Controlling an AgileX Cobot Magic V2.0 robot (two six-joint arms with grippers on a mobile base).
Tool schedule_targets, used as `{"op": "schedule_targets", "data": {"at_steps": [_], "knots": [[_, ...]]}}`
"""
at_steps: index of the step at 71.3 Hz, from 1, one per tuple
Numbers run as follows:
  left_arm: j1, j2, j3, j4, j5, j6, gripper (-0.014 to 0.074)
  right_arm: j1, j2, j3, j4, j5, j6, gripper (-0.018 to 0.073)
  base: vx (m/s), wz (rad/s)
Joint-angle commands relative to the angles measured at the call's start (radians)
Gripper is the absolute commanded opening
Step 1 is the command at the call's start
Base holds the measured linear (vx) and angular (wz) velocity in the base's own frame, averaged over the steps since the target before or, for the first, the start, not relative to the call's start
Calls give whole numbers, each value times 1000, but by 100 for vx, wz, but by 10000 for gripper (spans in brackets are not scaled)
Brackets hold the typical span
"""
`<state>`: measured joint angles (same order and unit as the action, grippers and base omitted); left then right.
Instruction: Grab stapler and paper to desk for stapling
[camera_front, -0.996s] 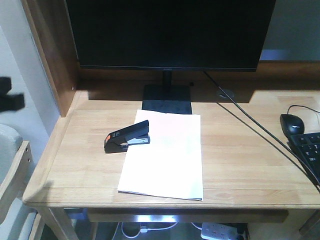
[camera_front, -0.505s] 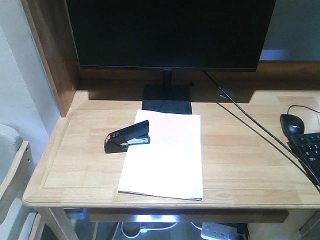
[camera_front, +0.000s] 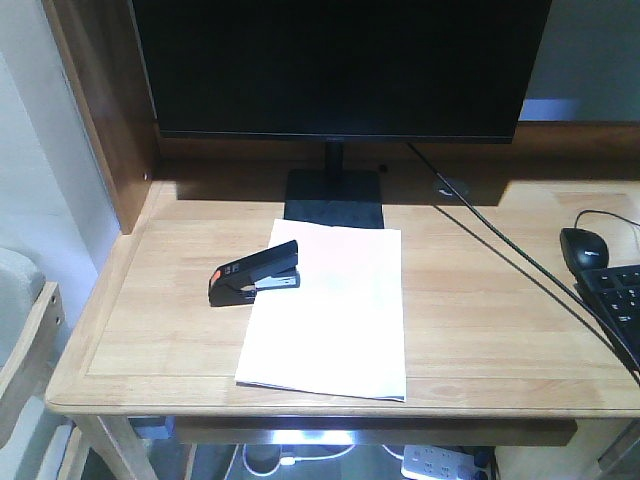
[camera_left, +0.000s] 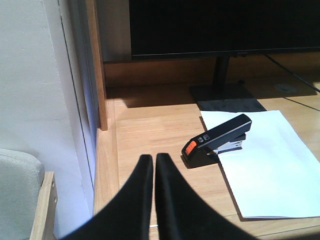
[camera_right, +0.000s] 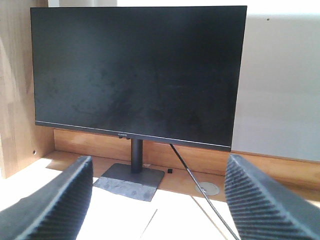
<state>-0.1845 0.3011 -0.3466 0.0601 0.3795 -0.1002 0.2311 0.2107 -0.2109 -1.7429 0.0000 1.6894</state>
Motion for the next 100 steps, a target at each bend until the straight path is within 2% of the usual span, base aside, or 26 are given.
{"op": "schedule_targets", "data": {"at_steps": [1, 14, 22, 33, 43, 100], "knots": [[-4, 9, -24, 1, -66, -2, -6, -2, 8, -25, -52, 13, 2, 525, 0, 0], [-4, 9, -24, 1, -66, -2, -6, -2, 8, -25, -56, 39, 2, 504, 0, 0], [-4, 9, -24, 1, -66, -2, -6, -2, 8, -25, -54, 39, 7, 421, 0, 0], [-4, 9, -24, 1, -66, -2, -6, -2, 8, -25, -54, 37, 9, 214, 0, 0], [-4, 9, -24, 1, -66, -2, -6, -2, 8, -25, -54, 28, 7, -17, 0, 0], [-4, 9, -22, 1, -66, -2, -6, -2, 8, -25, -57, 36, 5, -10, 0, 0]]}}
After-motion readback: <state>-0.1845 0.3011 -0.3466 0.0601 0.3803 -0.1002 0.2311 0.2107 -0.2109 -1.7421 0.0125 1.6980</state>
